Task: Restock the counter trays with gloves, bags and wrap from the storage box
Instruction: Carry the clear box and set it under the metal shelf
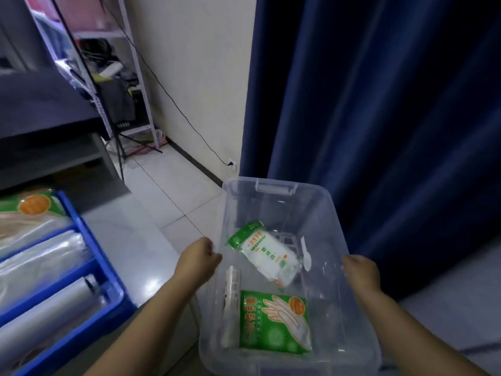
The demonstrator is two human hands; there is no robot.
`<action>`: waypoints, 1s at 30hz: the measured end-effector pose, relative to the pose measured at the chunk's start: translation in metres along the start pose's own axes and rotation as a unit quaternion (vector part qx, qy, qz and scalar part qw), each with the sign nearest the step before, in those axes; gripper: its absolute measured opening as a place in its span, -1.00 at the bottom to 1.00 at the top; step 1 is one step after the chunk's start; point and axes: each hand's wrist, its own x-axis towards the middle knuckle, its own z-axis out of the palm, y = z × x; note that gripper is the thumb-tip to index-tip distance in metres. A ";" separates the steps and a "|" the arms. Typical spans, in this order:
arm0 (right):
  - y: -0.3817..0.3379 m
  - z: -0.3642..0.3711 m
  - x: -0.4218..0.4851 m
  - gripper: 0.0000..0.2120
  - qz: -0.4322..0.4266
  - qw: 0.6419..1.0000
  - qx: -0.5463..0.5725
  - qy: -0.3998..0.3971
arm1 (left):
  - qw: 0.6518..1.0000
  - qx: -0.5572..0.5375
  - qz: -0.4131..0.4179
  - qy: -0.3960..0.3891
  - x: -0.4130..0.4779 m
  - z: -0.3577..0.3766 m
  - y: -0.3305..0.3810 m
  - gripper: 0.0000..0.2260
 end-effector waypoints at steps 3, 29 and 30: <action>-0.037 0.016 0.053 -0.75 -0.062 0.998 -0.016 -0.029 | 0.999 0.002 -0.045 0.027 0.036 -0.003 0.015 -0.87; -0.379 0.330 0.294 -0.72 -0.204 0.944 -0.106 -0.236 | 0.935 -0.134 -0.266 0.194 0.368 -0.134 -0.039 -0.85; -0.389 0.344 0.301 -0.75 -0.199 0.945 -0.102 -0.237 | 0.932 -0.135 -0.273 0.197 0.379 -0.139 -0.042 -0.86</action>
